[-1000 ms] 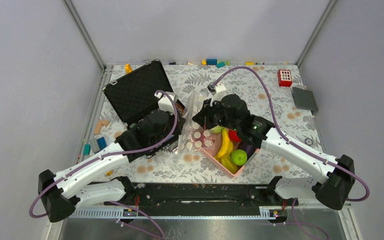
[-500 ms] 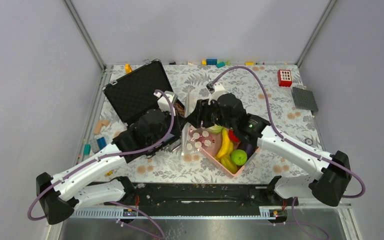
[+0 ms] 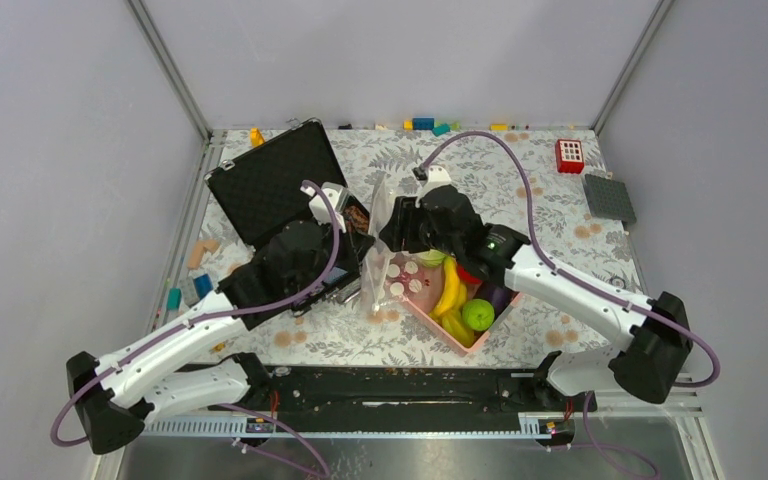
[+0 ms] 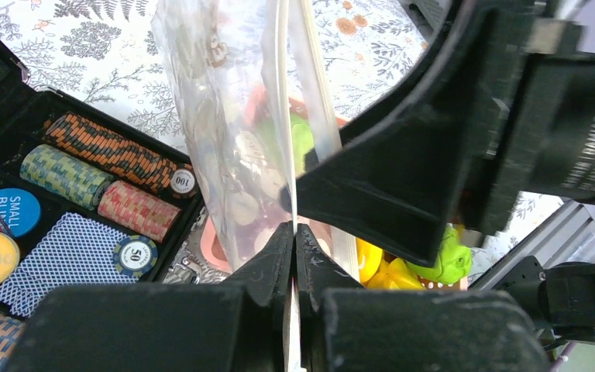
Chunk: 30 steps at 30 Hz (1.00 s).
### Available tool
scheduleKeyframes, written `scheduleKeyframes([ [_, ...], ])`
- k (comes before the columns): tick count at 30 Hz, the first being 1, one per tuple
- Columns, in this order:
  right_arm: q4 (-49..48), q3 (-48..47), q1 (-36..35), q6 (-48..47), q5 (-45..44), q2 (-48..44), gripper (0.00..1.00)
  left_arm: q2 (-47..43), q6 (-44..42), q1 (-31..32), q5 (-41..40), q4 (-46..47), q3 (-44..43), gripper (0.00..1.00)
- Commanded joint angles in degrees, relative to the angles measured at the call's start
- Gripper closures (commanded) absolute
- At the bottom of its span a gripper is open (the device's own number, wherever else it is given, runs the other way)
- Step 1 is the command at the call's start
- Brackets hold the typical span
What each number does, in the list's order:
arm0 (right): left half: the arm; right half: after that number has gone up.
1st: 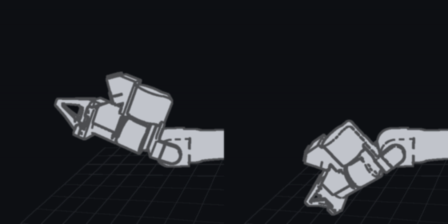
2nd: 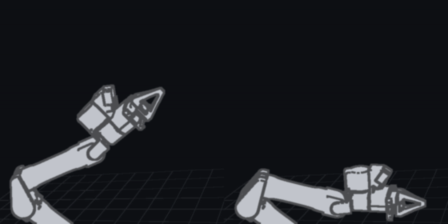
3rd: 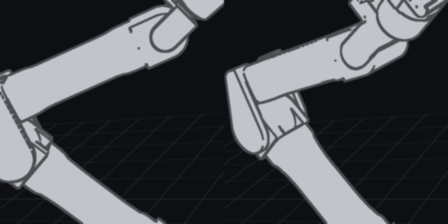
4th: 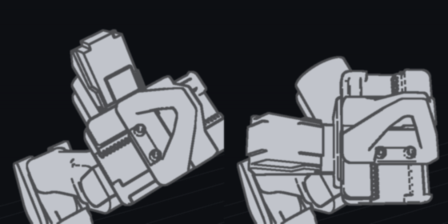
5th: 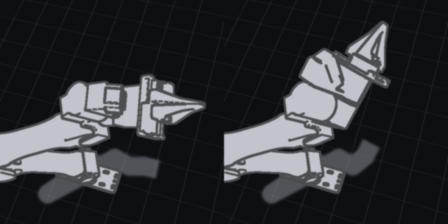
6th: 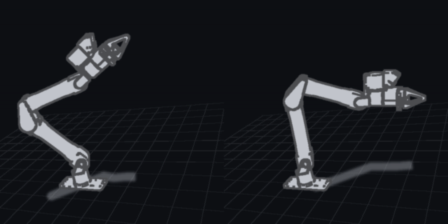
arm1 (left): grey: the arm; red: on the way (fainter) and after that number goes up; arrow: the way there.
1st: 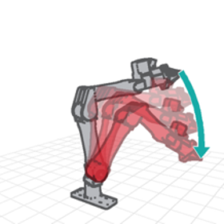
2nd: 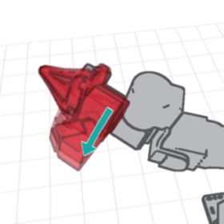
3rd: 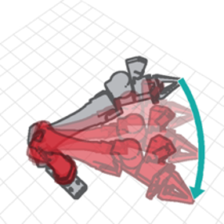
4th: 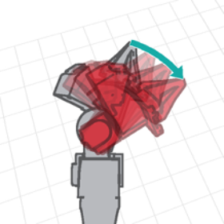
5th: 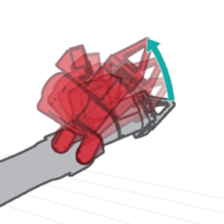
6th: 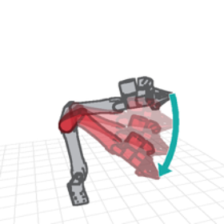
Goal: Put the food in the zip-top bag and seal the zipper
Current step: Open the zipper of the food storage bag.
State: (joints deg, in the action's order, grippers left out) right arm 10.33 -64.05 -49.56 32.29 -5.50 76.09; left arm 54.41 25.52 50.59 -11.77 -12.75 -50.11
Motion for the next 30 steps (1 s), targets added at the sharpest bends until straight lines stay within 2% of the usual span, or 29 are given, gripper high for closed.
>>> scheduleKeyframes([
  [1,-1.33,-4.76,-0.49,0.92,-1.82,3.5,0.45,-2.05,-0.51,0.22,2.56,3.3,-0.2,1.0],
  [3,-3.62,-6.02,-0.6,1.49,0.11,5.0,0.47,-2.12,-0.47,0.29,2.51,2.57,-0.48,1.0],
  [5,-5.2,-7.72,-0.75,1.78,1.96,6.51,0.55,-2.2,-0.23,0.29,1.36,1.51,-0.87,1.0],
  [8,-4.92,-12.0,-0.94,0.8,4.57,9.06,0.85,-2.17,-0.98,0.32,-4.13,-2.66,-3.65,1.0],
  [10,-4.33,-15.62,-1.25,-1.18,7.88,10.63,0.99,-2.17,-1.5,0.3,-11.37,-7.07,-7.15,1.0],
  [15,-5.8,-22.44,-1.94,-4.42,17.17,12.56,1.0,-4.7,0.04,0.35,-30.95,-14.13,-12.65,1.0],
  [21,-2.39,-17.92,-1.94,-7.35,12.12,6.24,1.0,-7.2,1.34,0.38,-45.76,-20.09,-15.07,1.0],
  [27,3.33,-2.63,-1.74,-5.91,0.31,-5.27,1.0,-4.82,1.31,0.33,-50.0,-20.8,-15.03,1.0],
  [30,4.69,4.05,-1.23,-3.25,-2.03,-9.2,1.0,-2.19,1.12,0.33,-49.93,-21.64,-15.04,1.0],
])
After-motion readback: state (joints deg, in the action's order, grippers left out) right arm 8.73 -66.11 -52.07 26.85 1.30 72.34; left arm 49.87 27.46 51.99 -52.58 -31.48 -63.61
